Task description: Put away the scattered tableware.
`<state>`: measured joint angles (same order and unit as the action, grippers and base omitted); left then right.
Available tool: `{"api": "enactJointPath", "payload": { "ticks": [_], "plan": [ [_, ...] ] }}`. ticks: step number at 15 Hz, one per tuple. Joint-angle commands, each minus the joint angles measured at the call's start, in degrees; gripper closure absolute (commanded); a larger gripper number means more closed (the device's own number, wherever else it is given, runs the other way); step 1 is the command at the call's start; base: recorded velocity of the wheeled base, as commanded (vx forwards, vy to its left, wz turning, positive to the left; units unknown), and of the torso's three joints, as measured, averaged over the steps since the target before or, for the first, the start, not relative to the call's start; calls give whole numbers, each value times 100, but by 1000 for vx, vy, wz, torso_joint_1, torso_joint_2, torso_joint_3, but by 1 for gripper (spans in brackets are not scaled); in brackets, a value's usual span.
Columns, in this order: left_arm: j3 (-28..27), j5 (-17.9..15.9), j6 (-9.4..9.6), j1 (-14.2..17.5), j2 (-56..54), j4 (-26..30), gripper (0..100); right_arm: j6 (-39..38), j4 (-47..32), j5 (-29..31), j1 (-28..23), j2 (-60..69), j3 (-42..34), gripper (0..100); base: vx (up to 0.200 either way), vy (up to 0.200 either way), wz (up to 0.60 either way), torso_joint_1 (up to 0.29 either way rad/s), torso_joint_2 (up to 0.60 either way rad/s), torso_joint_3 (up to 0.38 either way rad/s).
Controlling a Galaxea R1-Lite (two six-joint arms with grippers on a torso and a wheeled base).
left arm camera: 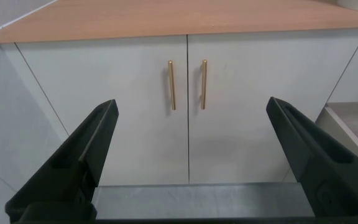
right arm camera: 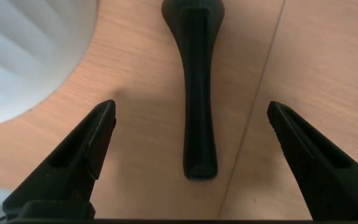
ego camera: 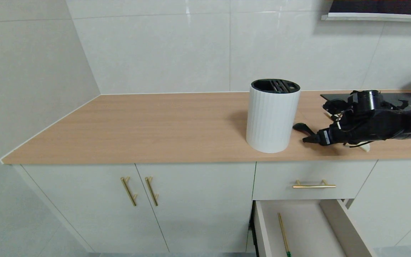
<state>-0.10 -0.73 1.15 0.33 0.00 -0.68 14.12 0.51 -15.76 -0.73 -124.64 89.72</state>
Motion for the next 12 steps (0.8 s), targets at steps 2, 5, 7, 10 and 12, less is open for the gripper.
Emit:
{"api": "enactJointPath", "payload": {
  "ticks": [2,5,7,10,12],
  "plan": [
    [1,-6,0,2,0,-2,0,3,28,-6,3,-149,80,0,0,0,0,0,0,0],
    [1,-6,0,2,0,-2,0,3,28,-120,3,-184,124,100,0,0,0,0,0,0],
    [1,3,0,2,0,-2,0,-32,28,-208,-6,-201,133,100,0,0,0,0,0,0],
    [1,-6,0,2,0,-2,0,-32,28,-208,-6,-193,124,100,0,0,0,0,0,0],
    [1,-6,0,2,0,-2,0,-32,28,-199,-6,-157,124,100,0,0,0,0,0,0]
  ]
}}
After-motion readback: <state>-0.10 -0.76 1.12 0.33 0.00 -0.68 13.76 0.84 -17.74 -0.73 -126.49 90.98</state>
